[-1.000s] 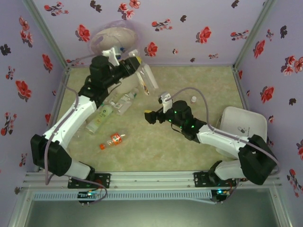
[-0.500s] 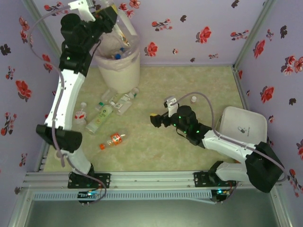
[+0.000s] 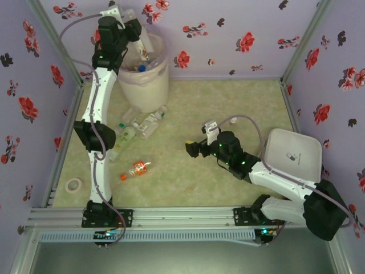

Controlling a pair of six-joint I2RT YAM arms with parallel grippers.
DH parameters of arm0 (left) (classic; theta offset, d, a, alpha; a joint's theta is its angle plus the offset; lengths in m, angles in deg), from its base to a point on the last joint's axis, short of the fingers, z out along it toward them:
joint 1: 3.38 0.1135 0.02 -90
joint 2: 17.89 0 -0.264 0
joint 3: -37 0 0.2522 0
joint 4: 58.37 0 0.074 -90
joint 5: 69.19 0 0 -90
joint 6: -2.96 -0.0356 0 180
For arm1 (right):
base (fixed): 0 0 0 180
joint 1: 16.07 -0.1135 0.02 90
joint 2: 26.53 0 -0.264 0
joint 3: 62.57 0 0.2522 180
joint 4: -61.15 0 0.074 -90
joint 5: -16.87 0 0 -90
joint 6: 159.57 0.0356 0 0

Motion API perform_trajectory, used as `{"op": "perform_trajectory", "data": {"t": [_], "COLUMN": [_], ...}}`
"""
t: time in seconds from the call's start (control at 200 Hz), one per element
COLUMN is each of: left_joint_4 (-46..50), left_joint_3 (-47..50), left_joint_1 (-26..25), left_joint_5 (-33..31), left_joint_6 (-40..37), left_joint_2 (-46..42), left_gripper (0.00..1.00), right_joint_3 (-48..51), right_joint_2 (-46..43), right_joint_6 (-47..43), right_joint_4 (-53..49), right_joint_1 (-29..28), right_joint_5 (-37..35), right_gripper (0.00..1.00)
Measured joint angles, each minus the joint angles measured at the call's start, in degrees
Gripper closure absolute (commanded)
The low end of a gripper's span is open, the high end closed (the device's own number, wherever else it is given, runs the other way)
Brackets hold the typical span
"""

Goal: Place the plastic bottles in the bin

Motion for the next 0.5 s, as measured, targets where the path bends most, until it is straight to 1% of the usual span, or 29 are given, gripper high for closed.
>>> {"op": "perform_trajectory", "data": {"t": [0.085,0.355,0.445,0.47,0.5], "left_joint_4": [1.14,3.76,4.57,4.74,4.90], "left_joint_3": [1.92,2.01,2.01,2.01,2.03], "left_joint_1": [-0.07,-0.79,-1.33,-1.46,-1.53], "left_joint_5": [0.42,2.05,2.01,1.99,1.95], "left_joint_6": [-1.22,-7.61,-9.25,-9.62,-9.86], "left_joint_2": [0.37,1.25,1.25,1.25,1.25], "left_gripper": [1.00,1.00,0.77,0.69,0.57], "right_joint_3": [0.09,0.15,0.15,0.15,0.15], "right_joint_2": [-0.52,-0.52,-0.09,0.11,0.37], "right_joint_6": [-0.02,-0.02,-0.02,-0.02,-0.02], "right_joint_4": [-0.81,-1.92,-1.92,-1.92,-1.92], "right_joint_1": [0.00,0.00,0.00,0.00,0.00], "right_joint_5": [-0.39,-0.59,-0.59,-0.59,-0.59], "right_gripper": [0.01,0.01,0.01,0.01,0.01]}}
